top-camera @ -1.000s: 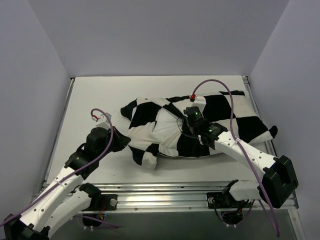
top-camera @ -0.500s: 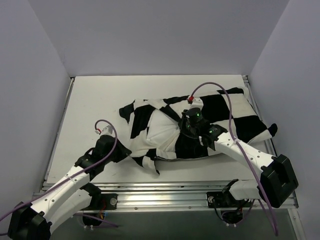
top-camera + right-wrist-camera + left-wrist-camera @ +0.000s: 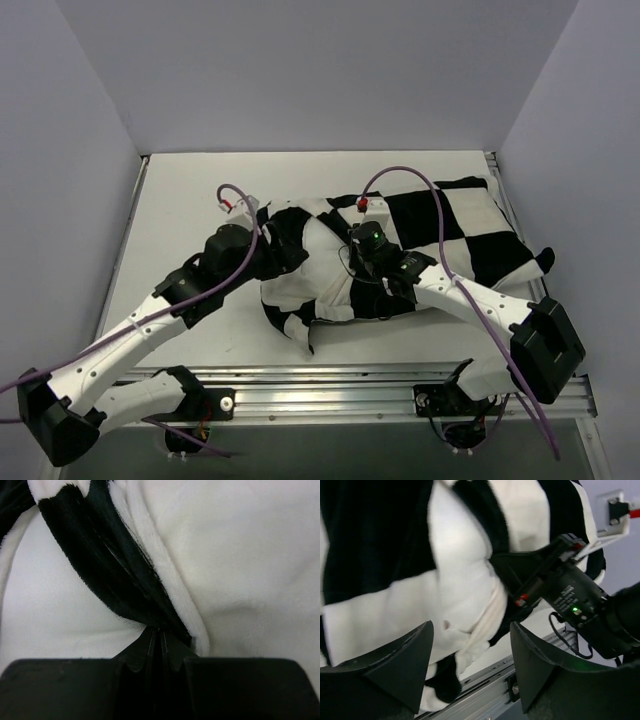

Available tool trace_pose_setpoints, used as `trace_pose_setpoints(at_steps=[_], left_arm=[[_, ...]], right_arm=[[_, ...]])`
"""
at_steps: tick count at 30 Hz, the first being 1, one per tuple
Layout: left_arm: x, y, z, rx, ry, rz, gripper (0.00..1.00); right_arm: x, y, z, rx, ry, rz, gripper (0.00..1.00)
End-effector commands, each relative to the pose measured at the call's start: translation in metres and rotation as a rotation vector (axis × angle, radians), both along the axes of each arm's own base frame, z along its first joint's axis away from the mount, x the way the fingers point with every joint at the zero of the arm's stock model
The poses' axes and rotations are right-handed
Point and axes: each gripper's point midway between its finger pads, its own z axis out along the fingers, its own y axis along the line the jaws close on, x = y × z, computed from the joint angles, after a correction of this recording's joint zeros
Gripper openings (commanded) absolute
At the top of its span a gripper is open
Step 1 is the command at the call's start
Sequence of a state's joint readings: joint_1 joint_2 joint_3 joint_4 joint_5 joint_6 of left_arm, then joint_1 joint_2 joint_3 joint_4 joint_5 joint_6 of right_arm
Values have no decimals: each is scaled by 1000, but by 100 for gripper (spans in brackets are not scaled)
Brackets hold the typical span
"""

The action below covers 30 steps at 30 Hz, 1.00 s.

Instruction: Remove the pillowcase from the pillow

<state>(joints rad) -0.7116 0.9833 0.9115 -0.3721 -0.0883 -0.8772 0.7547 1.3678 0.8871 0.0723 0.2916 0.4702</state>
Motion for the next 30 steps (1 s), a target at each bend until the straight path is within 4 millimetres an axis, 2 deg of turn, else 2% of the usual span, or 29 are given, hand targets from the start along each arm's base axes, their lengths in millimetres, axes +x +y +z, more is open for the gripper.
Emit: trace_pose_setpoints(at_steps=[1, 5, 7, 9, 10, 12, 13, 16, 17, 19, 20, 21, 26, 30], left_arm=[[12, -34, 7, 11, -33, -27, 69], [18, -68, -12, -6, -11, -61, 67], [23, -70, -33, 32, 18, -45, 67], [25, -65, -46, 67, 31, -23, 67], [25, -56, -58, 107, 39, 9, 68], [23, -43, -69, 138, 58, 45, 70], [20, -29, -75, 174, 62, 82, 70], [14, 0, -83, 237, 76, 148, 71], [10, 9, -93, 260, 94, 157, 71], [7, 23, -100, 267, 116, 185, 71], [2, 30, -114, 282, 144, 187, 71], [2, 36, -119, 285, 156, 201, 71], [-3, 52, -148, 307, 208, 228, 71], [-3, 44, -163, 278, 229, 195, 71]], right_arm=[[-11, 1, -23, -56, 74, 20, 0], [-11, 1, -26, -63, 77, 16, 0], [-12, 0, -29, -65, 82, 14, 0], [-12, -1, -29, -68, 81, 12, 0], [-12, -1, -31, -72, 84, 11, 0], [-13, -5, -34, -81, 85, 2, 0], [-13, -6, -34, -85, 86, 0, 0], [-13, -11, -40, -104, 95, -17, 0], [-14, -12, -43, -108, 99, -19, 0], [-13, -13, -44, -107, 101, -26, 0], [-13, -14, -45, -109, 104, -28, 0], [-14, -14, -47, -109, 108, -26, 0], [-14, -14, -47, -107, 110, -24, 0], [-15, -10, -46, -99, 115, -8, 0]])
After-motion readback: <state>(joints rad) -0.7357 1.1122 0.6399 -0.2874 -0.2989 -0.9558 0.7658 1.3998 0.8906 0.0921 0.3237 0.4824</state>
